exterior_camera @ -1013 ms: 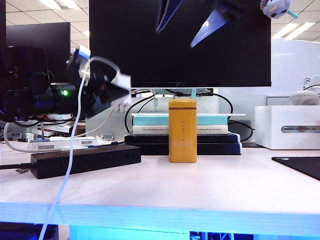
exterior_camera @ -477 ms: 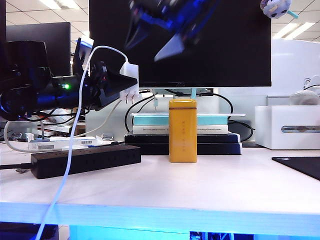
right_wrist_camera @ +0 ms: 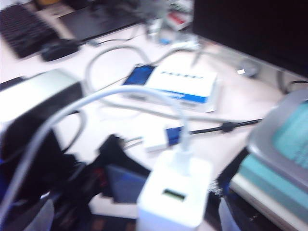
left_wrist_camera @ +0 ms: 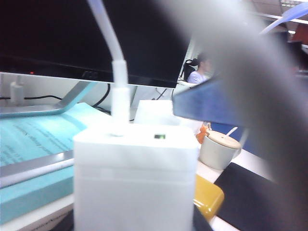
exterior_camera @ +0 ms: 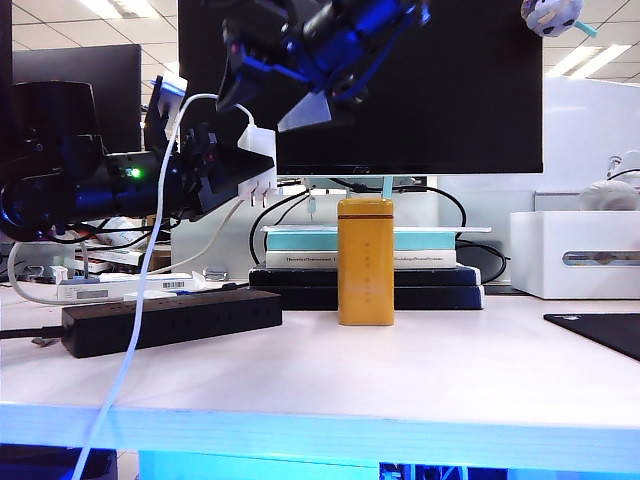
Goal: Plug the white charger into the left socket.
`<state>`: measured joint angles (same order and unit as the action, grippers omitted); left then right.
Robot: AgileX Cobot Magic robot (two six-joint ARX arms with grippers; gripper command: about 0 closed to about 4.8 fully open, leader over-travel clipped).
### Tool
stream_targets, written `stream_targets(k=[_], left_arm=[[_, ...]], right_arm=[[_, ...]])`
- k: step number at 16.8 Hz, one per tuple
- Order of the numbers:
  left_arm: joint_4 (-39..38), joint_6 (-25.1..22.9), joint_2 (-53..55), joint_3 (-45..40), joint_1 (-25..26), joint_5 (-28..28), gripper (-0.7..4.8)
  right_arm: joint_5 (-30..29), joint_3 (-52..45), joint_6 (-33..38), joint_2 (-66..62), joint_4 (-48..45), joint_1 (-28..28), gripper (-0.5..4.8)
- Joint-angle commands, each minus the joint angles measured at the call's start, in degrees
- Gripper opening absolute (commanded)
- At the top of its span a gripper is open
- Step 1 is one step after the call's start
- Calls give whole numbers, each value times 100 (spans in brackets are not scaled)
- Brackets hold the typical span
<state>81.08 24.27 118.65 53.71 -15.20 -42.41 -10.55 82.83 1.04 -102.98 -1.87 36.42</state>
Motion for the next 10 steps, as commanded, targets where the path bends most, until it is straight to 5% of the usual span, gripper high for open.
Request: stream_targets(k=[1, 7, 10], left_arm=[[186, -26, -55, 15, 4, 17, 245], [175, -210, -55, 15, 15, 15, 245], [177, -726, -55, 17, 15, -304, 245]], right_arm=[[216, 20, 48, -160, -208, 4, 479], [295, 20, 210, -337, -350, 4, 479], [293, 20, 210, -337, -444, 4, 479]])
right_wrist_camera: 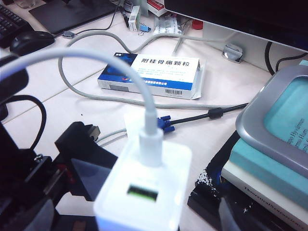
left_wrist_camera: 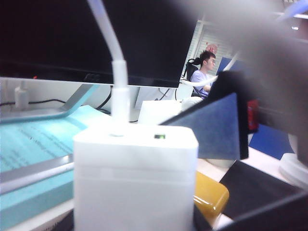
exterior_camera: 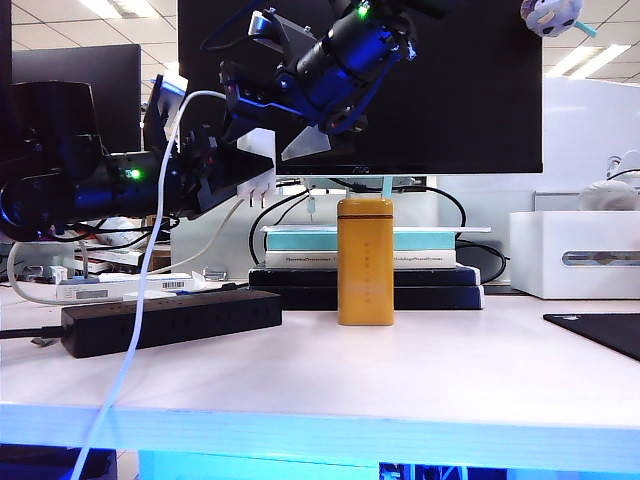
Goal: Plug the white charger into the left socket.
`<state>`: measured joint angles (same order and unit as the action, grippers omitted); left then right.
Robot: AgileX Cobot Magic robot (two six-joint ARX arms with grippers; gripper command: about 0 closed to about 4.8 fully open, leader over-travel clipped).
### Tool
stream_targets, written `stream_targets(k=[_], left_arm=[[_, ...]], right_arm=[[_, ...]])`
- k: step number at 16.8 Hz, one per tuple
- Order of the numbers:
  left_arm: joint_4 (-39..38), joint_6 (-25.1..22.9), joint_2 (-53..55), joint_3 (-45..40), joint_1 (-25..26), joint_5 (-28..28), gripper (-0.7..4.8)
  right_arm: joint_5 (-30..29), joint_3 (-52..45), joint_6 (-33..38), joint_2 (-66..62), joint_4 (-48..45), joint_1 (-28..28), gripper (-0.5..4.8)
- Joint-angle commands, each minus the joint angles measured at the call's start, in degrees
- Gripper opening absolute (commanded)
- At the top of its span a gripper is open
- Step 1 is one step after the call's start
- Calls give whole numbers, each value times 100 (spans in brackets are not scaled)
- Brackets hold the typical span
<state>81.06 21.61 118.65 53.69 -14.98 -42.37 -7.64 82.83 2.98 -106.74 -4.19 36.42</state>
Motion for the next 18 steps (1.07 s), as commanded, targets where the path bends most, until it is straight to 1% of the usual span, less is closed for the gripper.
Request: stream_targets(k=[1, 2, 5, 6, 8, 10, 12, 13, 14, 15, 16, 18], left_arm=[[179, -647, -55, 17, -9, -566, 245], [179, -638, -55, 17, -13, -649, 245], [179, -595, -55, 20, -13, -629, 245], [179, -531, -55, 20, -13, -490, 245], [181, -452, -57, 17, -15, -275, 245], [181, -400, -57, 20, -13, -256, 245], [181, -396, -57, 20, -15, -264, 245], [181, -358, -57, 20, -17, -262, 245], [181, -358, -57, 20, -15, -262, 245], [181, -356, -57, 20, -15, -264, 245], [181, -356, -57, 20, -17, -264, 245], [175, -284, -55, 17, -15, -269, 245]], right_arm=[[4, 20, 15, 39, -243, 4, 479], [4, 20, 15, 39, -256, 2, 479], [4, 20, 35, 39, -195, 17, 479], [7, 20, 155, 39, -138, 17, 479], [20, 20, 153, 39, -22, 31, 479], [160, 20, 153, 39, 136, 33, 479], [177, 20, 151, 37, 136, 33, 479], [177, 20, 151, 37, 125, 33, 408], [177, 20, 151, 37, 122, 33, 357], [177, 20, 151, 37, 85, 33, 257], [175, 20, 151, 37, 66, 33, 238], [162, 20, 151, 39, 57, 33, 241]])
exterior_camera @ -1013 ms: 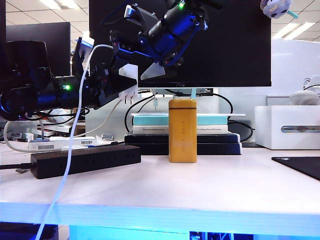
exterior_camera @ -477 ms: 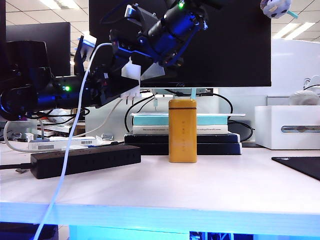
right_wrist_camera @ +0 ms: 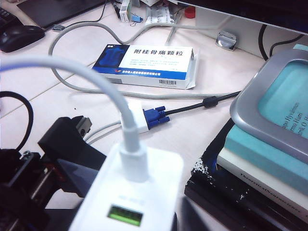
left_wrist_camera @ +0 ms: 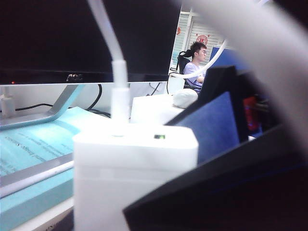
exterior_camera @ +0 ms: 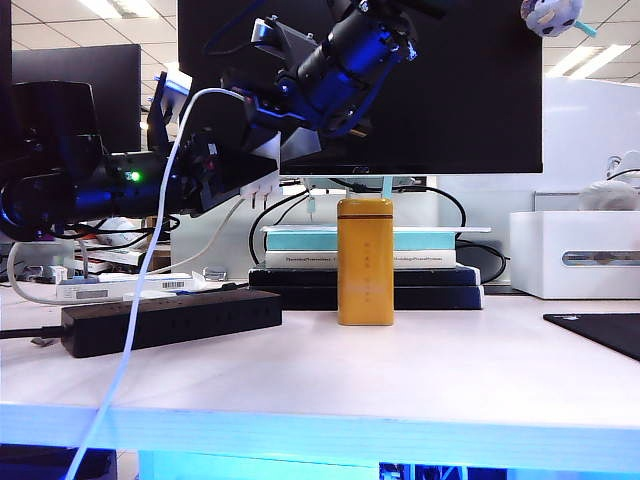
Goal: Plug the white charger into the left socket.
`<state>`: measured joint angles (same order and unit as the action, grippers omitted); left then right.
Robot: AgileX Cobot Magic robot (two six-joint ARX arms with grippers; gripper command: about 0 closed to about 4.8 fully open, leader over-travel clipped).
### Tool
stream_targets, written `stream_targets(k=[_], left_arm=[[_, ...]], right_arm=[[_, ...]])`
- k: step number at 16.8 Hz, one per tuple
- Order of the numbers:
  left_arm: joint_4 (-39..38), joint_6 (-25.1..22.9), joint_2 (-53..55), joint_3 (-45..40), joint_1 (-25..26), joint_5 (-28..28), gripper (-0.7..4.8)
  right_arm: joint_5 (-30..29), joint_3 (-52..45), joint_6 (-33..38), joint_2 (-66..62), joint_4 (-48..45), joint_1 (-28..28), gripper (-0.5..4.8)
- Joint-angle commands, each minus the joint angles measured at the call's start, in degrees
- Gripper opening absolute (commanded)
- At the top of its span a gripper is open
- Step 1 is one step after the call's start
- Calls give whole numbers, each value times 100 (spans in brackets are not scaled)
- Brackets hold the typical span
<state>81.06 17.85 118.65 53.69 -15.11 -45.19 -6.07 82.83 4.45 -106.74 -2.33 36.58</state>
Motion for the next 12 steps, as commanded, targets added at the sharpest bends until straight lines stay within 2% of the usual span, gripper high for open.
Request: stream_targets(k=[1, 5, 6, 8, 12], left_arm=[[170, 98, -55, 17, -2, 17, 245], [59, 59, -55, 17, -2, 17, 245], [37, 59, -55, 17, -2, 17, 245], [37, 59, -55, 17, -2, 17, 245], [37, 59, -55, 17, -2, 37, 244]], right_arm=[[-2, 20, 4, 39, -129, 17, 241], [-2, 20, 4, 39, -131, 17, 241], [-2, 20, 4, 39, -131, 17, 219], [-2, 20, 4, 39, -122, 17, 107], [-7, 20, 4, 39, -92, 17, 108]])
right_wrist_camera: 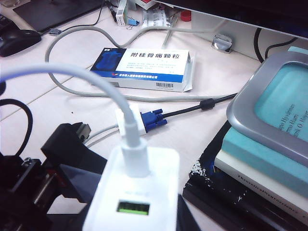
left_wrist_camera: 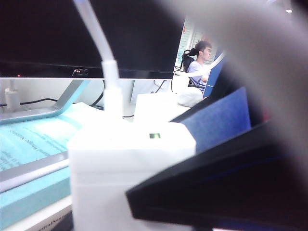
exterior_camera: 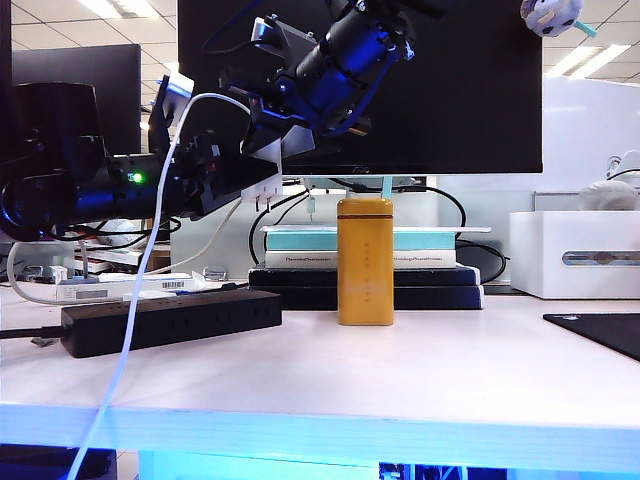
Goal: Plug the white charger into the left socket.
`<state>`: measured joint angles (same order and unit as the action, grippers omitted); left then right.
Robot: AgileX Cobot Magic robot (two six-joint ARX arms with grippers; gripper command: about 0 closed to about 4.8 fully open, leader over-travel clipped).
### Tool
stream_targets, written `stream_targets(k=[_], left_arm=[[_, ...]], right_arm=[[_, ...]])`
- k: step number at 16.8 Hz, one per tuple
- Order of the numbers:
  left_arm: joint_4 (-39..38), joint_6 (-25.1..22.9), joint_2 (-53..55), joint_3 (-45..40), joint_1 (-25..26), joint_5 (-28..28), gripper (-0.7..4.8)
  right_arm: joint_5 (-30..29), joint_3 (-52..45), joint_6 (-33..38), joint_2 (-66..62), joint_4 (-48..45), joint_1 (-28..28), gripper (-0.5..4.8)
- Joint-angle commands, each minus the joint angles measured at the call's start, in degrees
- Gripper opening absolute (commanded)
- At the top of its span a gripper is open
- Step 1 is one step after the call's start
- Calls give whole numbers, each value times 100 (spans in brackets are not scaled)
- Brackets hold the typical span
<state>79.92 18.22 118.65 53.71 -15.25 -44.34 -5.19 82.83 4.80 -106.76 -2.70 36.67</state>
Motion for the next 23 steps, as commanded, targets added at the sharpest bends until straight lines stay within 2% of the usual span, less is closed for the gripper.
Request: stream_targets(k=[1, 3, 4, 5, 6, 8, 12, 16, 18, 20, 21, 23], left_arm=[[153, 22, -55, 15, 11, -48, 245], [155, 20, -55, 15, 11, -50, 254], [153, 20, -55, 15, 11, -52, 319], [153, -4, -55, 15, 13, -39, 424], [153, -116, -55, 15, 24, -44, 479], [94, -131, -70, 15, 107, -146, 479], [72, -37, -136, 15, 612, -966, 479], [26, 98, -463, 15, 970, -992, 479], [7, 345, -660, 15, 1106, -966, 479], [-79, 638, -863, 15, 1274, -946, 429], [-87, 791, -951, 15, 1344, -925, 375], [-160, 1058, -1132, 15, 1440, -887, 358]], right_arm=[[-94, 20, -31, 42, -57, 9, 108], [-94, 20, -31, 42, -52, 9, 108], [-92, 20, -33, 42, -55, 9, 108], [-92, 20, -37, 42, -55, 9, 108], [-90, 20, -79, 42, -57, 7, 108], [-90, 20, -81, 46, -70, -9, 108], [-90, 20, -79, 50, -92, -42, 107], [-90, 20, -76, 48, -271, -42, 107], [-90, 20, -74, -2, -452, -35, 107], [-90, 20, -74, -166, -555, -26, 107], [-92, 20, -72, -260, -551, -24, 107], [-98, 17, -70, -463, -529, -17, 107]])
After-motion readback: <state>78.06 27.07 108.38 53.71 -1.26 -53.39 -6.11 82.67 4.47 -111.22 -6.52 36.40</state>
